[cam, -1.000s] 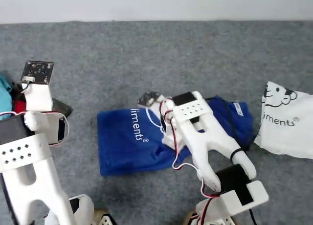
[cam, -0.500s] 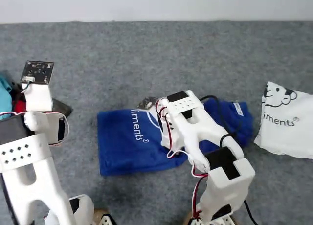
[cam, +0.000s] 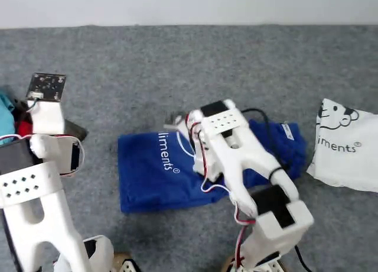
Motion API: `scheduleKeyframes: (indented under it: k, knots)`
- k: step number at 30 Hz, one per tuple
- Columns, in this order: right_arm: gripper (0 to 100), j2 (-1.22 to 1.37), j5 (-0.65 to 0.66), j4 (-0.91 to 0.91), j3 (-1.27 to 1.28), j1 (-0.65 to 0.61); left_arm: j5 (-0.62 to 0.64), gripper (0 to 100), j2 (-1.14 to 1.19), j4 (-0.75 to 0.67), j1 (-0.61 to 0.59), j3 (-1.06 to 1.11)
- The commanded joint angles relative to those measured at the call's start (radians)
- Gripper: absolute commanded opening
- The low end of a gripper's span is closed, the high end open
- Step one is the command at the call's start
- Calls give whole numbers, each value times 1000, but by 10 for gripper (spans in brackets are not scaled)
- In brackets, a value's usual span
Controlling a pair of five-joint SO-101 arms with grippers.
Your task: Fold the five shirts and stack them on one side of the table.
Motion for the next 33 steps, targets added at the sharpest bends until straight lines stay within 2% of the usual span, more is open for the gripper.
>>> scheduleKeyframes:
  k: [1,3,8,11,16,21,28,33]
  knots:
    - [9,-162,-31,85,-117,-4,0,141,-17,-48,43,30]
    - [9,-214,-32,127,-140,-4,25,171,20,-86,60,79]
    - [9,-297,-37,206,-138,39,55,177,210,-167,149,130]
    - [9,-337,-37,209,-126,130,84,180,341,-212,193,116]
    - [9,-407,-31,209,-91,295,169,280,549,-221,198,38]
    - [9,-481,-29,209,-28,426,172,280,733,-236,245,-27]
    - [9,-572,40,209,54,493,210,278,913,-348,301,-77]
    - [9,-607,40,209,54,538,212,196,1010,-374,302,-93]
